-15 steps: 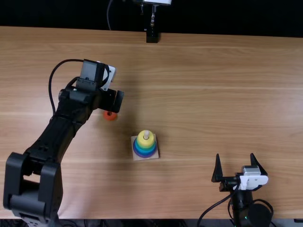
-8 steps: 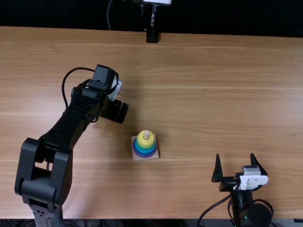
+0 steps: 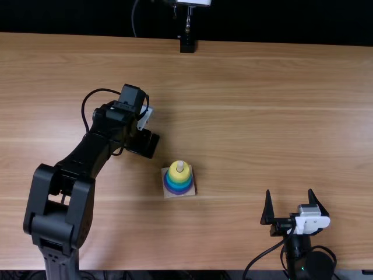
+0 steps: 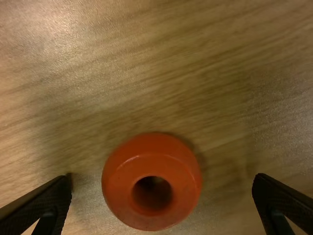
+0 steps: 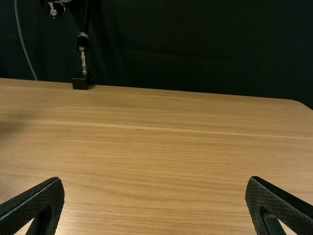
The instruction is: Build the Hanoi tower: stack the rings onto the peg from bottom to top in this color order: purple, dark blue, light blue, dark green, light green, yellow, orange.
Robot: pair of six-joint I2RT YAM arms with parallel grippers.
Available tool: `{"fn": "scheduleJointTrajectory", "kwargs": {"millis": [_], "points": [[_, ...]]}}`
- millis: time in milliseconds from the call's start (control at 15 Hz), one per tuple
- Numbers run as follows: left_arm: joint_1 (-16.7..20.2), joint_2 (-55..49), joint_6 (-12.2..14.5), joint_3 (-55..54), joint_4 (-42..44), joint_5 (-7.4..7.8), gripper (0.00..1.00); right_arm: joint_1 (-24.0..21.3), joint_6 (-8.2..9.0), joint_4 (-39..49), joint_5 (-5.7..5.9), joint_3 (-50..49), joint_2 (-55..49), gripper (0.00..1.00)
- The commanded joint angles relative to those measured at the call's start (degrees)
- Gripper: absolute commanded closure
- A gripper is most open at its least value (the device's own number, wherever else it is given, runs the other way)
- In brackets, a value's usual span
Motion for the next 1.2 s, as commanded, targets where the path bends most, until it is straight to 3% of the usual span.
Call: {"fn": "scheduleJointTrajectory", "kwargs": {"millis": [0, 133, 533, 1000, 1133], "points": [[-1.1, 1.0, 0.9, 1.9, 0.1, 0.43, 0.13, -0.7, 0.06, 0.1, -0.66, -0.5, -0.7, 0.0], [-1.4, 1.0, 0.9, 1.9, 0.0, 0.43, 1.0, -0.7, 0.06, 0.1, -0.66, -0.5, -0.7, 0.0], [-1.6, 0.4, 0.7, 3.8, -0.7, 0.32, 1.0, -0.7, 0.06, 0.1, -0.66, -0.5, -0.7, 0.0], [-1.9, -4.8, 0.3, 19.7, -26.2, 0.11, 1.0, -0.7, 0.06, 0.1, -0.66, -0.5, -0.7, 0.0], [-4.0, -7.4, 0.1, 22.0, -30.2, 0.11, 1.0, -0.7, 0.06, 0.1, -0.55, -0.5, -0.7, 0.0]]}}
